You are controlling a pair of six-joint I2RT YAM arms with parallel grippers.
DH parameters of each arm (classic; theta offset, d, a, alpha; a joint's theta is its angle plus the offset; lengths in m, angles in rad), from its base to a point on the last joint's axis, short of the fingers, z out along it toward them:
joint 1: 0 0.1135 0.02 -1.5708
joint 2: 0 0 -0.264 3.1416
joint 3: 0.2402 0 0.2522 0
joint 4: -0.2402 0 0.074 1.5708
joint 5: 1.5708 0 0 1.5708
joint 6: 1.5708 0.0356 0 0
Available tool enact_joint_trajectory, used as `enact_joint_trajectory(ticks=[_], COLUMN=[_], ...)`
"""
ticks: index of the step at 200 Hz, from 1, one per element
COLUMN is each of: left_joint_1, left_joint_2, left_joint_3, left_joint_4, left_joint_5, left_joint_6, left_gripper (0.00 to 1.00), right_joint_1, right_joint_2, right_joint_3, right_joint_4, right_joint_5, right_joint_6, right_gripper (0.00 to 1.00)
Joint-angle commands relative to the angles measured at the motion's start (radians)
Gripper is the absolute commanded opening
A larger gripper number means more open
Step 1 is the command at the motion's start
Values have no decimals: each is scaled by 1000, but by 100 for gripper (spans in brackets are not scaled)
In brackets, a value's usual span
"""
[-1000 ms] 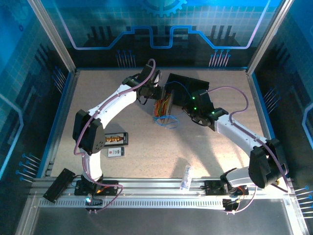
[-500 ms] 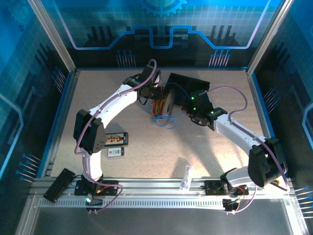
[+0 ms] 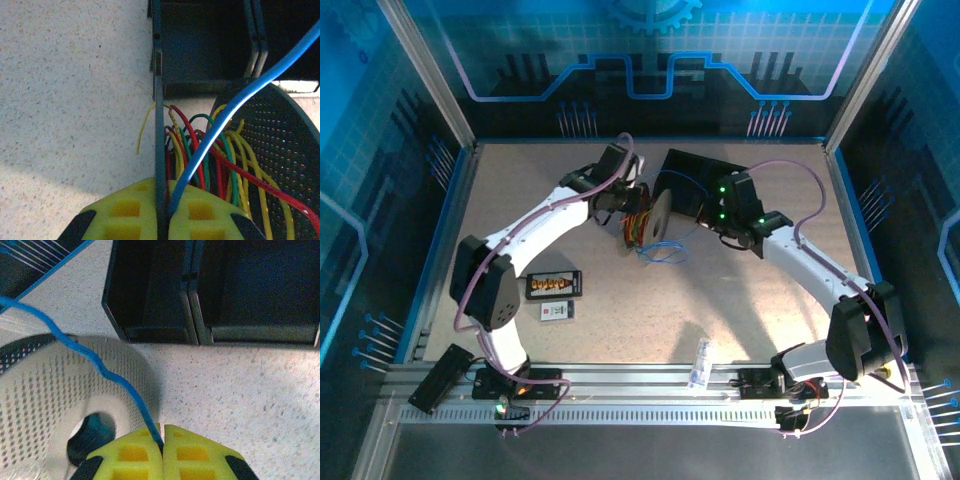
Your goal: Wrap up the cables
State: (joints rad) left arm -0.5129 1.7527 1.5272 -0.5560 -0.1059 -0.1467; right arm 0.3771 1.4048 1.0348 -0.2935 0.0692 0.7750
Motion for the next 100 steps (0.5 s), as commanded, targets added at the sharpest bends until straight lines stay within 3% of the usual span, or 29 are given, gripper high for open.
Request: enact_joint_trajectory(ticks=[1, 33, 60, 100], left_joint_1=[34, 56, 120, 222], left_joint_2=[-146, -239, -287, -344], left_joint_3=[-33, -70, -76, -105], left_joint_4=[80, 88, 101, 196], left_joint_5=[102, 197, 279, 419], left_joint_6=[50, 51, -27, -177], left_gripper=[0, 0, 0, 0], right_joint_1=[-73, -144, -154, -162], right_joint_2=[-6, 37, 96, 203], right_joint_3=[42, 56, 57, 37], right_joint_4=[-22, 46, 84, 152], right_joint_5=[-79, -228, -240, -288], right_joint_6=[-262, -401, -513, -559], right_gripper=[0, 0, 0, 0])
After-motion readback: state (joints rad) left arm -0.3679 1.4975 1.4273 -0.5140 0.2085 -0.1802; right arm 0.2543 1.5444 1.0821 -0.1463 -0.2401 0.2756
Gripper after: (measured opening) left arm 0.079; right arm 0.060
